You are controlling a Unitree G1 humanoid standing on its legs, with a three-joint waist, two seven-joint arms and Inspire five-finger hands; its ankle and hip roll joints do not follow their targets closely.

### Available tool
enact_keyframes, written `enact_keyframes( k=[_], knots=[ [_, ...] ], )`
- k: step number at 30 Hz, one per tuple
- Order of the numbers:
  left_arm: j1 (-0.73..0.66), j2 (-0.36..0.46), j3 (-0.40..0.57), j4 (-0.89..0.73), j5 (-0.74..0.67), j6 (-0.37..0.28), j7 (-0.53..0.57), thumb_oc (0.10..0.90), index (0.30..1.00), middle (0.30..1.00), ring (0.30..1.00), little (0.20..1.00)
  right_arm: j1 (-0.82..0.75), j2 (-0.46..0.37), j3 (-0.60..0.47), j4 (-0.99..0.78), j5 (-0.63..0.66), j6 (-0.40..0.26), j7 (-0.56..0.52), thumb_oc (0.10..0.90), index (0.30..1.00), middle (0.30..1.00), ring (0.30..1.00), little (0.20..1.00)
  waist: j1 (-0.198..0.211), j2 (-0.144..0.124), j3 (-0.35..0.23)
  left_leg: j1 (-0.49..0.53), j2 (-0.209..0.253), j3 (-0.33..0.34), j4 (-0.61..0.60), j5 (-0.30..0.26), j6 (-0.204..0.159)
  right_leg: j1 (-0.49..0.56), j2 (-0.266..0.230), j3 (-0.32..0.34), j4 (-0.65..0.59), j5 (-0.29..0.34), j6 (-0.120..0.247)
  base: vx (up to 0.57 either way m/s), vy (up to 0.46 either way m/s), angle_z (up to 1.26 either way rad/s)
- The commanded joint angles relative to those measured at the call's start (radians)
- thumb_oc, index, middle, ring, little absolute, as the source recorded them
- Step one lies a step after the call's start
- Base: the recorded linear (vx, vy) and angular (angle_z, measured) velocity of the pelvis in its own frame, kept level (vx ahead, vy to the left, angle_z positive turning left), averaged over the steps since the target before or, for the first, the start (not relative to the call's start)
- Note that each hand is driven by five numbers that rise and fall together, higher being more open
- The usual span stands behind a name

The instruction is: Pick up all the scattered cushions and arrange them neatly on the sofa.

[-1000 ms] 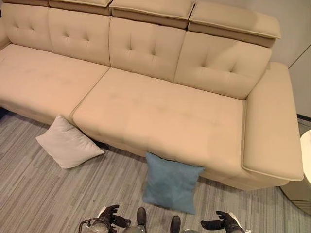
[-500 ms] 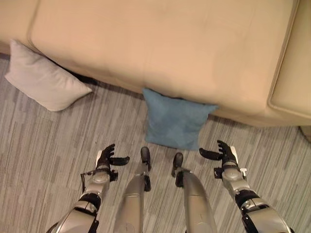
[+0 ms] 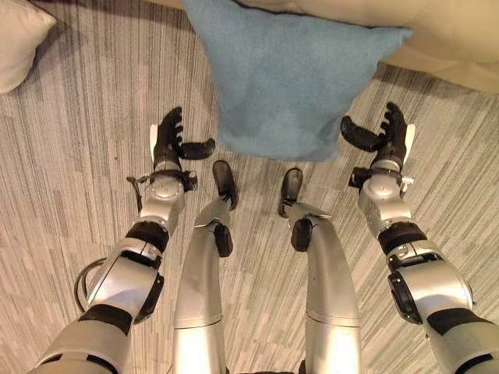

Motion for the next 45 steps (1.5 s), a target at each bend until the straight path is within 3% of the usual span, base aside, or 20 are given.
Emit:
enact_keyframes(
  k=[1, 8, 9, 10, 11, 12, 13, 21, 28, 35, 36, 38, 40, 41, 45],
  knots=[
    [0.120, -0.006, -0.011, 0.026, -0.032, -0.064, 0.030, 0.800, 0.900, 0.900, 0.900, 0.900, 0.121, 0.005, 0.072, -0.066, 0.014, -0.084, -0.026, 0.800, 0.900, 0.900, 0.900, 0.900, -0.021, 0.019, -0.224, -0.024, -0.007, -0.070, 0.098, -0.187, -0.015, 0.024, -0.008, 0.049, -0.172, 0.039, 0.134, 0.04, -0.037, 0.04],
    [0.003, -0.060, -0.078, -0.011, -0.057, -0.071, 0.008, 0.800, 0.900, 0.900, 0.900, 0.900, -0.038, 0.081, 0.217, -0.110, 0.023, -0.086, 0.042, 0.800, 0.900, 0.900, 0.900, 0.900, -0.015, 0.019, -0.245, -0.067, -0.011, -0.079, 0.110, -0.187, -0.020, -0.020, -0.001, 0.041, -0.153, 0.031, 0.134, 0.04, -0.034, 0.00],
    [-0.012, -0.071, -0.089, -0.018, -0.061, -0.072, 0.005, 0.800, 0.900, 0.900, 0.900, 0.900, -0.058, 0.093, 0.237, -0.124, 0.021, -0.082, 0.056, 0.773, 0.860, 0.860, 0.860, 0.860, -0.015, 0.017, -0.249, -0.069, -0.012, -0.079, 0.107, -0.185, -0.021, -0.021, 0.001, 0.039, -0.154, 0.032, 0.135, 0.02, -0.035, 0.03],
    [-0.024, -0.084, -0.095, -0.026, -0.068, -0.075, 0.002, 0.800, 0.900, 0.900, 0.900, 0.900, -0.065, 0.107, 0.248, -0.139, 0.020, -0.083, 0.066, 0.535, 0.502, 0.502, 0.502, 0.502, -0.016, 0.016, -0.252, -0.071, -0.013, -0.083, 0.104, -0.182, -0.023, -0.021, 0.002, 0.038, -0.158, 0.035, 0.135, 0.02, -0.040, 0.01],
    [-0.032, -0.092, -0.099, -0.042, -0.077, -0.080, -0.001, 0.770, 0.855, 0.855, 0.855, 0.855, -0.074, 0.118, 0.253, -0.156, 0.025, -0.088, 0.074, 0.400, 0.300, 0.300, 0.300, 0.300, -0.017, 0.015, -0.256, -0.071, -0.014, -0.085, 0.103, -0.181, -0.024, -0.020, 0.004, 0.037, -0.159, 0.034, 0.135, 0.02, -0.051, 0.01],
    [-0.040, -0.102, -0.104, -0.056, -0.082, -0.084, -0.005, 0.449, 0.373, 0.373, 0.373, 0.373, -0.079, 0.131, 0.256, -0.174, 0.033, -0.096, 0.081, 0.400, 0.300, 0.300, 0.300, 0.300, -0.018, 0.014, -0.260, -0.069, -0.016, -0.089, 0.099, -0.179, -0.025, -0.019, 0.006, 0.033, -0.160, 0.034, 0.135, 0.02, -0.048, 0.03],
    [-0.042, -0.110, -0.104, -0.073, -0.088, -0.090, -0.005, 0.400, 0.300, 0.300, 0.300, 0.300, -0.075, 0.142, 0.252, -0.192, 0.036, -0.103, 0.085, 0.400, 0.300, 0.300, 0.300, 0.300, -0.020, 0.013, -0.263, -0.068, -0.018, -0.093, 0.096, -0.177, -0.027, -0.017, 0.007, 0.032, -0.162, 0.035, 0.135, 0.02, -0.038, 0.03],
    [0.014, -0.116, -0.057, -0.188, -0.130, -0.127, -0.014, 0.400, 0.300, 0.300, 0.300, 0.300, 0.022, 0.166, 0.191, -0.323, 0.041, -0.163, 0.100, 0.400, 0.300, 0.300, 0.300, 0.300, -0.032, 0.010, -0.300, -0.031, -0.023, -0.104, 0.049, -0.165, -0.037, 0.023, 0.020, 0.019, -0.197, 0.046, 0.137, 0.01, -0.022, 0.06],
    [0.174, -0.122, 0.012, -0.376, -0.113, -0.156, -0.031, 0.400, 0.300, 0.300, 0.300, 0.300, 0.178, 0.130, 0.136, -0.461, -0.054, -0.157, 0.118, 0.400, 0.300, 0.300, 0.300, 0.300, -0.034, 0.011, -0.308, 0.146, -0.016, -0.127, -0.104, -0.128, -0.057, 0.197, 0.023, 0.001, -0.317, 0.082, 0.152, -0.01, -0.025, -0.01],
    [0.451, -0.167, 0.037, -0.613, -0.075, -0.165, -0.094, 0.400, 0.300, 0.300, 0.300, 0.300, 0.431, 0.097, 0.075, -0.697, -0.164, -0.154, 0.160, 0.400, 0.300, 0.300, 0.300, 0.300, -0.019, 0.010, -0.302, 0.488, -0.030, -0.138, -0.319, -0.087, -0.081, 0.509, 0.021, -0.031, -0.506, 0.110, 0.162, -0.01, -0.047, 0.01],
    [0.497, -0.165, 0.033, -0.645, -0.063, -0.163, -0.110, 0.400, 0.300, 0.300, 0.300, 0.300, 0.481, 0.093, 0.065, -0.738, -0.180, -0.154, 0.171, 0.400, 0.300, 0.300, 0.300, 0.300, -0.019, 0.007, -0.303, 0.534, -0.036, -0.135, -0.355, -0.049, -0.080, 0.559, 0.018, -0.044, -0.550, 0.146, 0.157, -0.04, -0.067, 0.03],
    [0.574, -0.168, 0.025, -0.689, -0.051, -0.160, -0.131, 0.400, 0.300, 0.300, 0.300, 0.300, 0.565, 0.099, 0.053, -0.792, -0.195, -0.155, 0.191, 0.400, 0.300, 0.300, 0.300, 0.300, -0.018, 0.003, -0.308, 0.630, -0.039, -0.142, -0.400, -0.039, -0.085, 0.660, 0.020, -0.054, -0.603, 0.151, 0.158, 0.03, -0.081, 0.05],
    [0.648, -0.157, 0.027, -0.724, -0.038, -0.158, -0.150, 0.400, 0.300, 0.300, 0.300, 0.300, 0.643, 0.086, 0.039, -0.844, -0.215, -0.154, 0.212, 0.400, 0.300, 0.300, 0.300, 0.300, -0.016, -0.001, -0.313, 0.731, -0.035, -0.144, -0.446, -0.027, -0.094, 0.771, 0.027, -0.068, -0.657, 0.154, 0.160, 0.14, -0.104, 0.08],
    [0.728, -0.137, 0.031, -0.771, -0.026, -0.155, -0.171, 0.400, 0.300, 0.300, 0.300, 0.300, 0.726, 0.070, 0.019, -0.896, -0.228, -0.155, 0.235, 0.400, 0.300, 0.300, 0.300, 0.300, -0.014, -0.006, -0.313, 0.836, -0.033, -0.143, -0.481, -0.025, -0.096, 0.890, 0.037, -0.072, -0.708, 0.153, 0.163, 0.20, -0.103, 0.05],
    [0.848, -0.112, 0.049, -0.814, -0.029, -0.147, -0.206, 0.400, 0.300, 0.300, 0.300, 0.300, 0.871, 0.040, -0.022, -0.956, -0.242, -0.148, 0.284, 0.400, 0.300, 0.300, 0.300, 0.300, -0.011, -0.019, -0.325, 0.974, -0.019, -0.135, -0.504, -0.018, -0.110, 1.078, 0.056, -0.085, -0.789, 0.139, 0.159, 0.19, -0.071, 0.04]
  ],
)
